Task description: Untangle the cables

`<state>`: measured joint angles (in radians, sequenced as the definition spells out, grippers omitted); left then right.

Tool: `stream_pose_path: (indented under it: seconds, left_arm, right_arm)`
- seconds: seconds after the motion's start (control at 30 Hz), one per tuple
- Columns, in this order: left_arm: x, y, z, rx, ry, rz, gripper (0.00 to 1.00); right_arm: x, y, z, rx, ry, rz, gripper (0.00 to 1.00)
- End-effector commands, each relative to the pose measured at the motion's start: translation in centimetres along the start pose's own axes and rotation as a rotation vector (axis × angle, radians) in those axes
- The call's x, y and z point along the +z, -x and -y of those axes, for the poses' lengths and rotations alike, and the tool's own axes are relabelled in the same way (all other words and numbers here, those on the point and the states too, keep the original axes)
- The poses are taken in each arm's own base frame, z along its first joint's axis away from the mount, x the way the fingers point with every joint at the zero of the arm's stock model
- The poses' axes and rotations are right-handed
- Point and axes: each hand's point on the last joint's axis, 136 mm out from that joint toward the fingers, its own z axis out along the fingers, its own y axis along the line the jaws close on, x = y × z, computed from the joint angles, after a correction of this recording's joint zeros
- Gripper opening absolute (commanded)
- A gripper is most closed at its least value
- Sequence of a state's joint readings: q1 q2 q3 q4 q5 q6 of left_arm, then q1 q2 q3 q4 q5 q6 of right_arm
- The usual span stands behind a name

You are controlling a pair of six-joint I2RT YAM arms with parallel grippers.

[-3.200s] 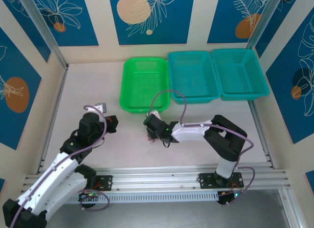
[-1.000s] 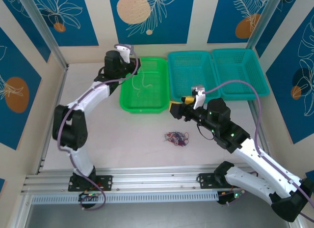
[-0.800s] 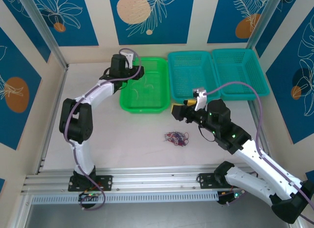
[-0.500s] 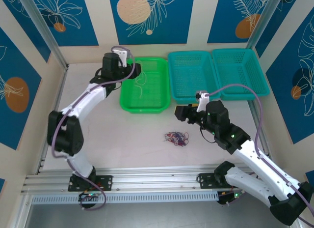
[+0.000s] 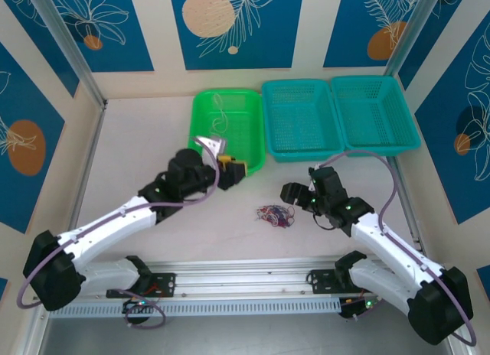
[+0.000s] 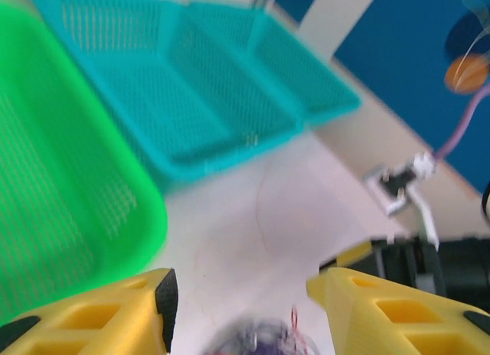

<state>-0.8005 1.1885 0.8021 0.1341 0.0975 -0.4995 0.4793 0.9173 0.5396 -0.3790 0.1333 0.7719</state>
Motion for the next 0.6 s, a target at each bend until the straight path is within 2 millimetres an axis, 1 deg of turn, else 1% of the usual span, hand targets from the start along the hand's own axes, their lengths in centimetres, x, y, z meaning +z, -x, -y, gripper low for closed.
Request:
stream_pose_path:
  seconds: [0.0,0.03,0.1,0.2,0.27,0.4,0.43,0.47,0.57]
  left_arm:
    - [1.7,-4.7,0.0,-0.095,0.019,-0.105,0.53]
    - [2.3,-6.4,0.0,-0.108,0.02,-0.158,0.53]
    - [3.3,-9.1,0.4,-0.1,0.01,-0.237,0.53]
    - [4.6,-12.3,1.3,-0.002,-0.049,-0.333,0.52]
    - [5.4,-13.7,1.6,0.093,-0.096,-0.394,0.52]
    - [6.2,-15.8,2.3,0.334,-0.224,-0.458,0.54]
    - [6.3,-16.2,2.3,0.368,-0.246,-0.468,0.55]
    - [6.6,-16.6,2.3,0.4,-0.263,-0.476,0.55]
    - [7.5,-16.8,2.2,0.438,-0.273,-0.477,0.56]
  right_arm:
    - [1.3,-2.2,0.0,0.074,0.039,-0.103,0.8]
    - [1.7,-2.8,0.1,0.087,0.037,-0.13,0.8]
    - [2.6,-3.9,0.5,0.109,0.028,-0.182,0.79]
    - [3.6,-5.2,0.6,0.116,0.021,-0.244,0.79]
    - [4.2,-5.8,0.4,0.116,0.02,-0.281,0.77]
    - [4.9,-6.2,0.6,0.101,-0.029,-0.303,0.7]
    - [5.0,-6.2,0.6,0.098,-0.036,-0.299,0.67]
    - [5.1,-6.2,0.6,0.094,-0.037,-0.295,0.63]
    - [5.3,-6.2,0.5,0.083,-0.041,-0.297,0.48]
